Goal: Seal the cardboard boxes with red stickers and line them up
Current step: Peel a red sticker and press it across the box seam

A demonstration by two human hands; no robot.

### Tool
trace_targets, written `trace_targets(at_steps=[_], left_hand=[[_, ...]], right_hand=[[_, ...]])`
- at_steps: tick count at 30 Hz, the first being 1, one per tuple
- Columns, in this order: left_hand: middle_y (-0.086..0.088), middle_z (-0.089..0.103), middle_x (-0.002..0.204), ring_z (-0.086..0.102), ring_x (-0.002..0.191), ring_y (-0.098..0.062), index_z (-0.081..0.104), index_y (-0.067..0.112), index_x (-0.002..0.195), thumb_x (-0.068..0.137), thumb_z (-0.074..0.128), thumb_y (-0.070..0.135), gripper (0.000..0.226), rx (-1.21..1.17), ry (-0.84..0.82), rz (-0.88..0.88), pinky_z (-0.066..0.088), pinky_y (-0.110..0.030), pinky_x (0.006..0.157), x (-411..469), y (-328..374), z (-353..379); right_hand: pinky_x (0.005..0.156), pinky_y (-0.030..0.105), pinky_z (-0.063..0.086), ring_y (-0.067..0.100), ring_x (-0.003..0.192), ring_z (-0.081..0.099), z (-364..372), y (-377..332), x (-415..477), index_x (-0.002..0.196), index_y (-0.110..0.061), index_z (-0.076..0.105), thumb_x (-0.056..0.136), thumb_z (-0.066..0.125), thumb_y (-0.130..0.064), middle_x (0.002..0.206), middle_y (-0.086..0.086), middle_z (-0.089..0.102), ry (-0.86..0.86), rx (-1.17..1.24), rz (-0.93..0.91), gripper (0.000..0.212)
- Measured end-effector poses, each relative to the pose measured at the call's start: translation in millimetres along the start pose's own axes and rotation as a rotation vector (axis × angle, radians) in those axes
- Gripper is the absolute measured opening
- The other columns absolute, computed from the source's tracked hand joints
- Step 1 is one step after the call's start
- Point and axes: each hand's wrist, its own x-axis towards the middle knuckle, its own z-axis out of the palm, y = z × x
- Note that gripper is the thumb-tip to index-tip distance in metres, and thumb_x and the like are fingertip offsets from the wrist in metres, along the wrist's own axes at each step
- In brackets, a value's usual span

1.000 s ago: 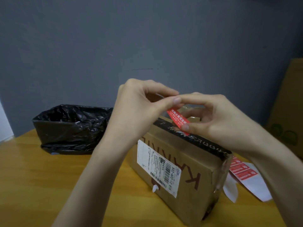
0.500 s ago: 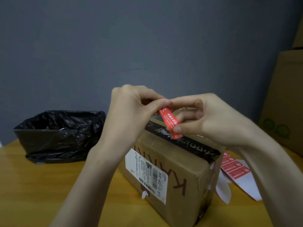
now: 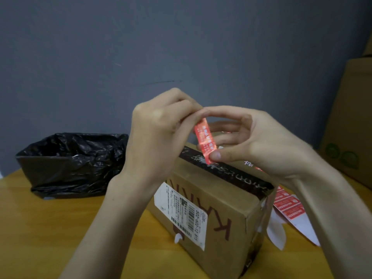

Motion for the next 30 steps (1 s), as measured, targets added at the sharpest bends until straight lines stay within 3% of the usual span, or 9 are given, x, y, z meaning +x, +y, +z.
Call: trace_targets(at_steps=[3,6,9,12,16,20,25,30], left_hand=[[-0.001,0.068,0.074,0.062,0.068,-0.010,0.074,0.008,0.080,0.085,0.067,0.016,0.012,-0.136,0.002,-0.161,0.049,-0.028,0.062,1,-3,-2],[0.002,0.068,0.071,0.065,0.066,-0.012,0.073,0.016,0.080,0.083,0.069,0.019,0.006,-0.261,-0.013,-0.290,0.052,-0.030,0.062,4,-3,-5],[0.003,0.069,0.069,0.065,0.060,-0.008,0.072,0.021,0.077,0.080,0.071,0.017,0.005,-0.412,-0.104,-0.468,0.053,-0.021,0.059,8,-1,-9],[-0.002,0.071,0.067,0.064,0.056,-0.005,0.072,0.013,0.076,0.076,0.071,0.011,0.003,-0.588,-0.172,-0.638,0.050,-0.012,0.058,10,-2,-11],[-0.004,0.072,0.076,0.066,0.062,-0.009,0.072,0.009,0.076,0.071,0.069,0.015,0.008,-0.646,-0.242,-0.678,0.051,-0.013,0.059,11,-4,-18],[-0.001,0.072,0.079,0.068,0.065,-0.010,0.071,0.012,0.075,0.072,0.067,0.018,0.008,-0.593,-0.295,-0.620,0.053,-0.015,0.061,14,-2,-22],[0.002,0.071,0.077,0.068,0.063,-0.008,0.069,0.019,0.075,0.084,0.061,0.019,0.012,-0.493,-0.246,-0.619,0.057,-0.019,0.066,13,-4,-23],[-0.005,0.071,0.069,0.067,0.063,-0.011,0.069,0.012,0.074,0.087,0.060,0.017,0.016,-0.535,-0.244,-0.759,0.058,-0.021,0.067,11,-10,-24]], right_hand=[[0.073,0.030,0.058,0.017,0.081,0.070,4,2,1,0.124,-0.022,0.055,0.067,0.066,0.023,0.112,0.005,0.063,0.004,-0.094,0.014,0.074],[0.074,0.032,0.058,0.020,0.083,0.070,-2,4,1,0.126,-0.022,0.052,0.066,0.064,0.026,0.119,0.008,0.059,0.096,-0.020,0.065,0.078],[0.077,0.029,0.058,0.019,0.081,0.071,-8,1,-1,0.111,-0.013,0.062,0.065,0.067,0.020,0.110,0.013,0.067,0.096,-0.048,0.119,0.057],[0.081,0.029,0.056,0.024,0.084,0.071,-7,1,-2,0.096,-0.004,0.066,0.066,0.068,0.017,0.094,0.019,0.072,0.053,-0.035,0.173,0.036],[0.078,0.023,0.054,0.033,0.095,0.065,-3,2,-2,0.084,0.004,0.068,0.066,0.069,0.015,0.100,0.024,0.069,0.072,-0.050,0.180,0.021],[0.070,0.015,0.053,0.019,0.085,0.069,-4,0,-2,0.080,-0.003,0.071,0.072,0.069,0.008,0.092,0.016,0.072,0.136,-0.126,0.161,0.013],[0.064,0.020,0.056,0.015,0.070,0.065,-7,-3,-5,0.086,-0.009,0.072,0.073,0.066,0.004,0.081,0.012,0.070,0.123,-0.054,0.149,0.019],[0.068,0.025,0.058,0.024,0.076,0.070,-10,-14,-12,0.111,-0.014,0.064,0.062,0.065,-0.005,0.083,0.018,0.072,0.033,0.056,0.151,0.050]])
